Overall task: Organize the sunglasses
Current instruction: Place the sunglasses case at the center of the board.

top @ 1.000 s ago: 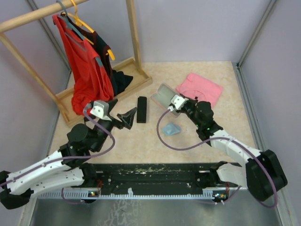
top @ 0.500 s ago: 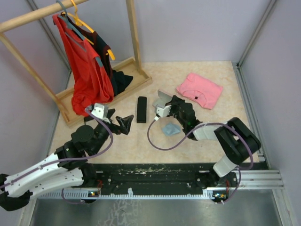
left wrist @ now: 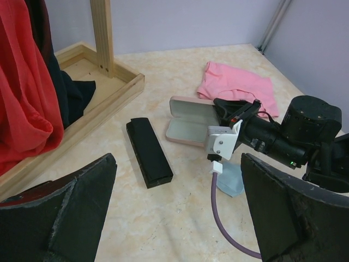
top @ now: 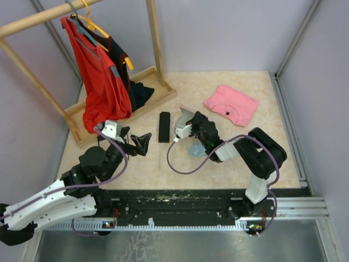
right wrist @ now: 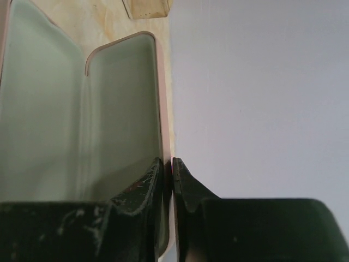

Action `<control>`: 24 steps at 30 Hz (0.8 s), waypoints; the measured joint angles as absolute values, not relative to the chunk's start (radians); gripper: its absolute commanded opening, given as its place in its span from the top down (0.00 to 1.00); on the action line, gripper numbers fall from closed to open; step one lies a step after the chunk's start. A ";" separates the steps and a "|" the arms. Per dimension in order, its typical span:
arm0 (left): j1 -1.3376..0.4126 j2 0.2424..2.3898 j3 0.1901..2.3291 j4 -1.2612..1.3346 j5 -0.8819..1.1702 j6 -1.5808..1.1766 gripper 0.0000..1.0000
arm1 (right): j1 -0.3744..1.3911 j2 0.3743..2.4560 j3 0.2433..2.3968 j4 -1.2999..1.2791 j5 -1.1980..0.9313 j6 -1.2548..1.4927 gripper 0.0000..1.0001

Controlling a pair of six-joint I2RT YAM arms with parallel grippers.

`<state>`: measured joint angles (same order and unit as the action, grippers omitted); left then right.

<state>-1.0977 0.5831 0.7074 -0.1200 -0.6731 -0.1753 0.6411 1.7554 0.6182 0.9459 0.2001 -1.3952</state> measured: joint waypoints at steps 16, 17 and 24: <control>-1.098 0.577 0.698 -0.164 -0.689 -0.187 0.00 | 0.648 1.732 0.588 0.965 0.155 -1.347 0.33; -1.098 0.574 0.696 -0.166 -0.690 -0.187 0.00 | 0.649 1.716 0.584 0.960 0.151 -1.340 0.33; -1.098 0.564 0.691 -0.167 -0.695 -0.200 0.00 | 0.676 1.559 0.529 0.923 0.119 -1.246 0.31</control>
<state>-1.0977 0.5636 0.6914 -0.1669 -0.6952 -0.1997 0.6762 1.5593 0.5289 0.9226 0.1192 -1.2465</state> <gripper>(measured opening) 0.998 0.686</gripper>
